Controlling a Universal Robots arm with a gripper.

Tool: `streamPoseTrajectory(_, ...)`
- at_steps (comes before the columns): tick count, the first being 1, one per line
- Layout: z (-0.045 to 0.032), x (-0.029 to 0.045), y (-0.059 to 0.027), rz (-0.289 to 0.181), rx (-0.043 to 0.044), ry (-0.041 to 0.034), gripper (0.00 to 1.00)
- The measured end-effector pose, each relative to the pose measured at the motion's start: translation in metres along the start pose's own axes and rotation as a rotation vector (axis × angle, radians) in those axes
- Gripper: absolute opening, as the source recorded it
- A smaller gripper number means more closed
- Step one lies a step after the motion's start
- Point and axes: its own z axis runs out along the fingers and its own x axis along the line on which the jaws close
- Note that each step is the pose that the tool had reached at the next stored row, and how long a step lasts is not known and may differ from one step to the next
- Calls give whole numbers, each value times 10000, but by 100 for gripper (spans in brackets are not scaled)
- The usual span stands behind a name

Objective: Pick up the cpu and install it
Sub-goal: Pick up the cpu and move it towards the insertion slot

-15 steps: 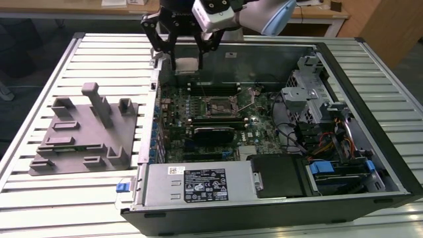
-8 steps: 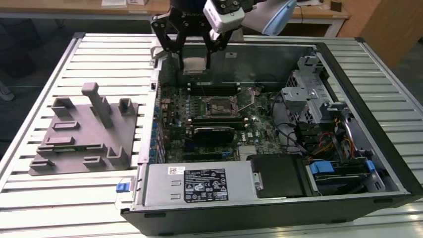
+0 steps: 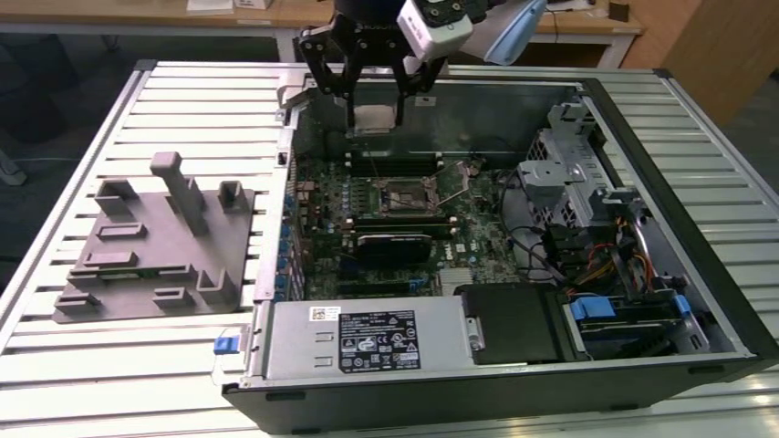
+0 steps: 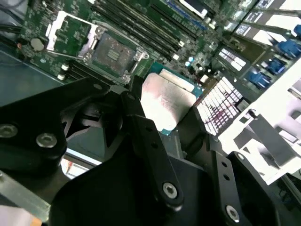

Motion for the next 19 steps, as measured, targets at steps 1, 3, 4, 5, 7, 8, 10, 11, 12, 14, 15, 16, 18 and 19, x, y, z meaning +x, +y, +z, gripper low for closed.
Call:
streamPoseTrajectory(1, 4, -16, 6, 0, 0, -1, 54)
streamPoseTrajectory(3, 12, -34, 16, -1, 1, -2, 54)
streamPoseTrajectory(4, 15, -43, 22, 0, 1, -4, 54)
streamPoseTrajectory(5, 19, -52, 30, 0, 1, -6, 54)
streamPoseTrajectory(7, 25, -73, 46, 0, 1, -10, 54)
streamPoseTrajectory(8, 27, -86, 57, -1, 1, -11, 54)
streamPoseTrajectory(10, 35, -130, 91, 0, -2, -15, 54)
streamPoseTrajectory(11, 38, -146, 101, -1, -4, -15, 54)
streamPoseTrajectory(12, 41, -165, 110, 0, -5, -16, 54)
streamPoseTrajectory(14, 46, -202, 128, -1, -7, -16, 54)
streamPoseTrajectory(15, 48, -221, 136, 0, -7, -16, 54)
streamPoseTrajectory(16, 50, -239, 144, 1, -7, -16, 54)
streamPoseTrajectory(18, 54, -274, 158, 1, -9, -18, 54)
streamPoseTrajectory(19, 56, -292, 165, 1, -9, -19, 54)
